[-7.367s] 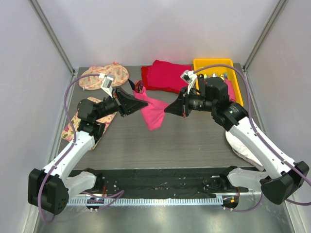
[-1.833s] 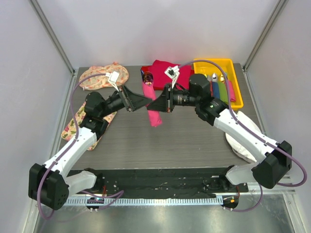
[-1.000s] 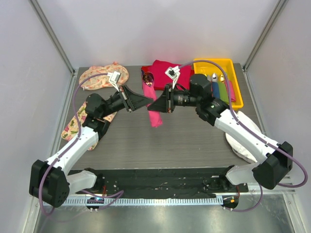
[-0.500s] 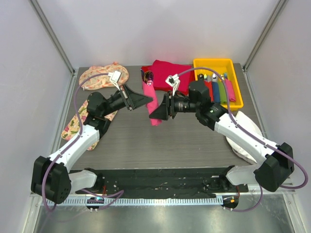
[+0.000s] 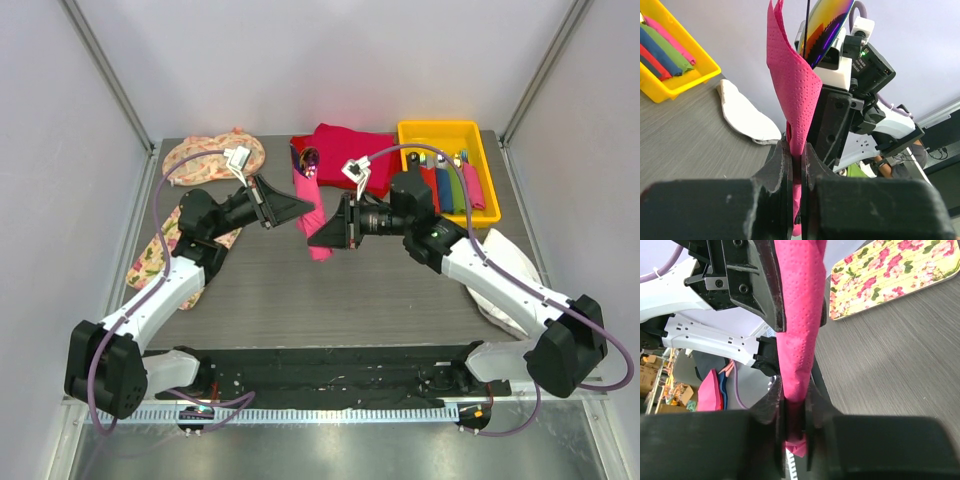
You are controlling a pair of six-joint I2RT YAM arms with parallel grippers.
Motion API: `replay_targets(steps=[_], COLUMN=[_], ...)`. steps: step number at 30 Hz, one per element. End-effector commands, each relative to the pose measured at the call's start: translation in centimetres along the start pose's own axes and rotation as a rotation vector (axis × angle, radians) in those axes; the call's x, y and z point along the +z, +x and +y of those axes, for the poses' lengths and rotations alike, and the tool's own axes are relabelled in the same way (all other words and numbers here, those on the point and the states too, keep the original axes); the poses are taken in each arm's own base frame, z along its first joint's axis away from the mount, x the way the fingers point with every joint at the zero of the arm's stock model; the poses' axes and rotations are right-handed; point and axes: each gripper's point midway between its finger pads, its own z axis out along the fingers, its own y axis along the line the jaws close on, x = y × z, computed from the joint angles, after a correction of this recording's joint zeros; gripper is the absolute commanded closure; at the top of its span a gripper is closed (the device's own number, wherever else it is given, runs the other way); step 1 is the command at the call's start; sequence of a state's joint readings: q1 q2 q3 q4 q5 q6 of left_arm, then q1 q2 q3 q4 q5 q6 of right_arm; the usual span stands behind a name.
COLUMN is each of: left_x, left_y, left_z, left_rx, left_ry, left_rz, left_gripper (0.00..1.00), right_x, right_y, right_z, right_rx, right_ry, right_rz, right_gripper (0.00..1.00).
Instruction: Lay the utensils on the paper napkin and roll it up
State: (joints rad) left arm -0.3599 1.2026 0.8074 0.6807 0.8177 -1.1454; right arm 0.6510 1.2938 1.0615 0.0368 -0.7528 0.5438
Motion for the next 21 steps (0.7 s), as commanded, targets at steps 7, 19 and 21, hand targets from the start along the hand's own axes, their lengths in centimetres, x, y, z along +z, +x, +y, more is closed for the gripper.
replay_targets(steps=[7, 19, 21], left_x=[0.0, 0.0, 0.1], left_y=[-2.9, -2.5, -2.6], left_z=[-3.5, -3.8, -3.9], left_rx=[0.112, 0.111, 0.114], left_ry=[0.085, 0.099, 0.103], left_rz=[-0.079, -0.063, -0.064], left_gripper=[1.0, 1.0, 1.0], right_x=[-1.0, -0.5, -0.3], right_y=[-2.2, -5.1, -5.0], right_z=[0.9, 1.3, 1.4], right_rx=[-0.135, -0.185, -0.184], right_ry=[0.049, 0.041, 0.023], right_rz=[-0.026, -0.067, -0.062], right_gripper=[0.25, 0.29, 0.35])
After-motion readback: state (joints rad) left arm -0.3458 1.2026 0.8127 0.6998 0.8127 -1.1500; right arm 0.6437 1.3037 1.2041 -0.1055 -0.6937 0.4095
